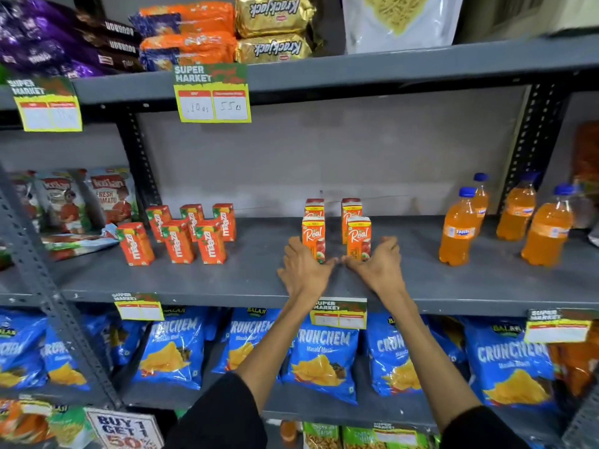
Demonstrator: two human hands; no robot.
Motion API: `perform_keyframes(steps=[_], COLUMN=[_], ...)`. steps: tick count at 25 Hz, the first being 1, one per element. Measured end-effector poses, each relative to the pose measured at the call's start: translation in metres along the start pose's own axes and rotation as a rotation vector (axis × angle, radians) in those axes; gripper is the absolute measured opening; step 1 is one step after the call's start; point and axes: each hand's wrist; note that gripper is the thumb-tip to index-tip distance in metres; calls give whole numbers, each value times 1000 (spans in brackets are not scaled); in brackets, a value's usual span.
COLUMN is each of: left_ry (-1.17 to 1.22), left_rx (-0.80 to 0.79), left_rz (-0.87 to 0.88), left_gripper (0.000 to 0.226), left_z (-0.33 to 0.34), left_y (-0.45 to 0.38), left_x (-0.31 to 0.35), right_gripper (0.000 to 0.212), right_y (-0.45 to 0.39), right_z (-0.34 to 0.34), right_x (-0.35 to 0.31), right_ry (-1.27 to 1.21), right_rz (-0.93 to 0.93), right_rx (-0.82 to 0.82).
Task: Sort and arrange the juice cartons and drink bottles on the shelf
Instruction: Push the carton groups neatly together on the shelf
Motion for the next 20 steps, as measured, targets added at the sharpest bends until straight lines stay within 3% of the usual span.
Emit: perform_keyframes(steps=[7, 15, 20], left_ry=[-113, -108, -11], left_rx=[74, 36, 44], left_rz=[8, 62, 30], left_gripper=[62, 62, 71], left_z=[6, 2, 3], left_y=[-3, -8, -7], left_x=[-2, -3, -5], right_gripper=[72, 71, 77], right_y=[-7, -5, 0], right_z=[11, 15, 13], right_x=[-5, -7, -3], right_ry=[129, 273, 224], right_rz=[-33, -71, -90], right_rx=[16, 33, 33])
Point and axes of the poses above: each hand's wrist, its own y-axis away from the middle knuckle, its own z-axis out of the palm, x = y × z, and after that the axes turned 9 degrees about y, right-handed
